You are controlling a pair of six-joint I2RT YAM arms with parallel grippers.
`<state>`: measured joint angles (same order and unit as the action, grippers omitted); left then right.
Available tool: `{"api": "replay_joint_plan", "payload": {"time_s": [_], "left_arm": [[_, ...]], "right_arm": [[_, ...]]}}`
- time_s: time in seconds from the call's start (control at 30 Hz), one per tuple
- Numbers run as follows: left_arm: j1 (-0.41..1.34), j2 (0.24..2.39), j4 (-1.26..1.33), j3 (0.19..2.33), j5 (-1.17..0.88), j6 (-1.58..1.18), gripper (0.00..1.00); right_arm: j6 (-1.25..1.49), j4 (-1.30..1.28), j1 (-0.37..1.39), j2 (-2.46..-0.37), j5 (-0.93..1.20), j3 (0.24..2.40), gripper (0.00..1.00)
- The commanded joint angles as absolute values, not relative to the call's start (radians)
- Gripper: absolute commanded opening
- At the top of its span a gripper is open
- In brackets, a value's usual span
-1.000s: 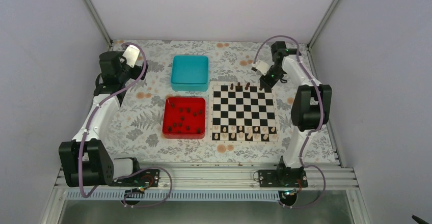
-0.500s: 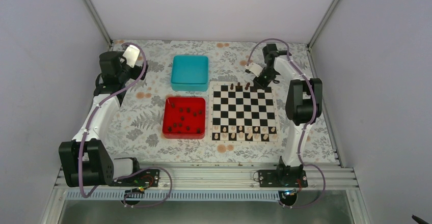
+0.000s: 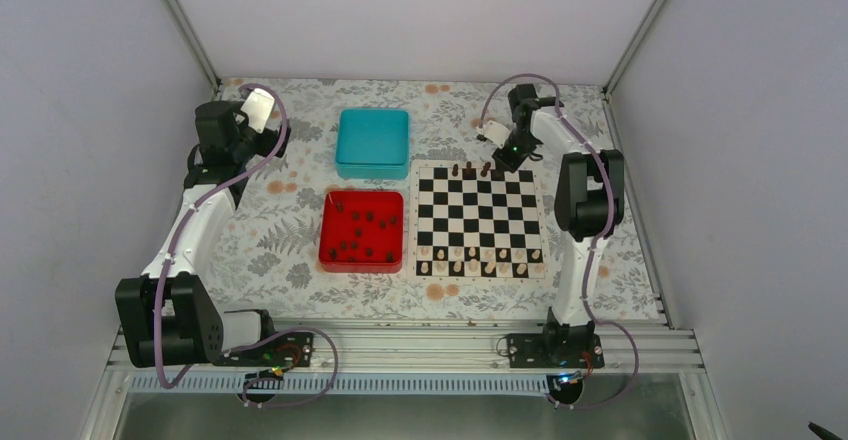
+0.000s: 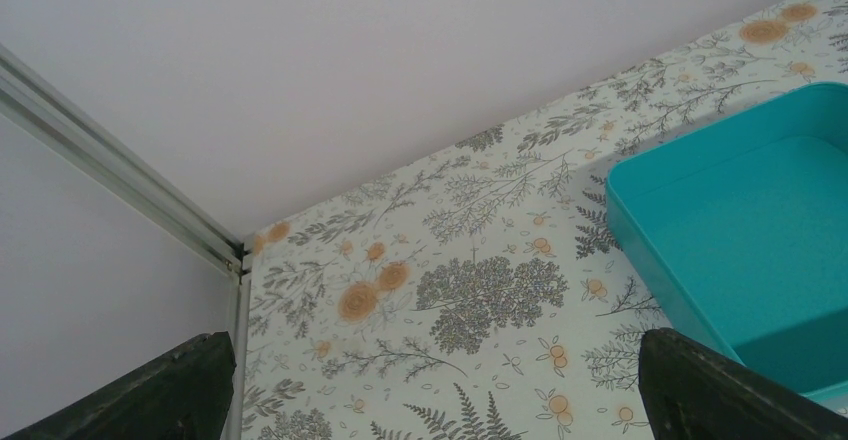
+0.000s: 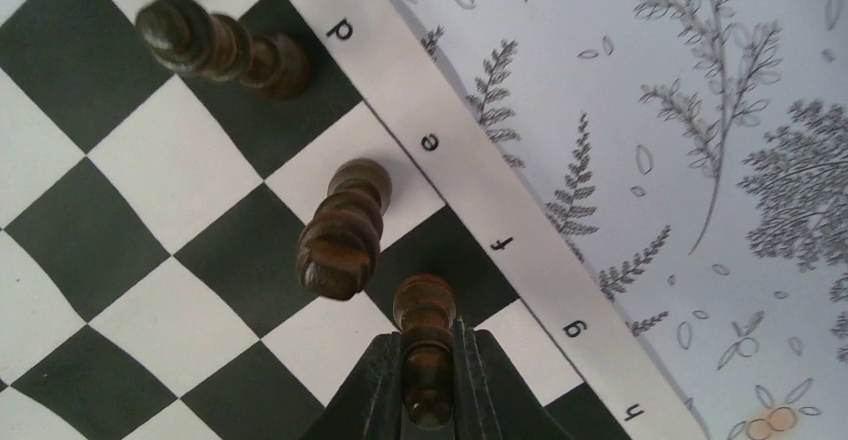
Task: Set up the chess pieces on the board
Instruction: Place the chess piece on the chessboard.
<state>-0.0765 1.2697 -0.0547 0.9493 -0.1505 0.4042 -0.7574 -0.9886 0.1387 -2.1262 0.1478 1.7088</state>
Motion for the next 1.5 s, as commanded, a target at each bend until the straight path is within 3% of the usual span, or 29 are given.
{"api": "replay_joint_plan", "payload": {"time_s": [0.0,1.1,1.2,1.37,1.47], "left_arm": [[-0.081,1.256,-0.051,0.946,-0.161,0.406,1.00],[-0.087,1.258,-0.047,0.941,-0.164,0.405,1.00],[-0.089,1.255,-0.046,0.940,-0.164,0.404,1.00],[-0.090,1.256,-0.048,0.941,-0.167,0.404,1.00],[-0.091,1.256,-0.048,0.943,-0.169,0.405,1.00]], "right_arm": [[-0.747,-0.988,0.152,-2.155,0.129,1.761,0.05],[-0.755,-1.012,0.159,-2.192,0.115,1.767,0.05],[-0.750,-1.000,0.159,-2.190,0.113,1.766,0.10],[-0.751,-0.982,0.159,-2.160,0.114,1.765,0.31],[-0.749,-0.981,0.158,-2.135,0.120,1.774,0.35]]}}
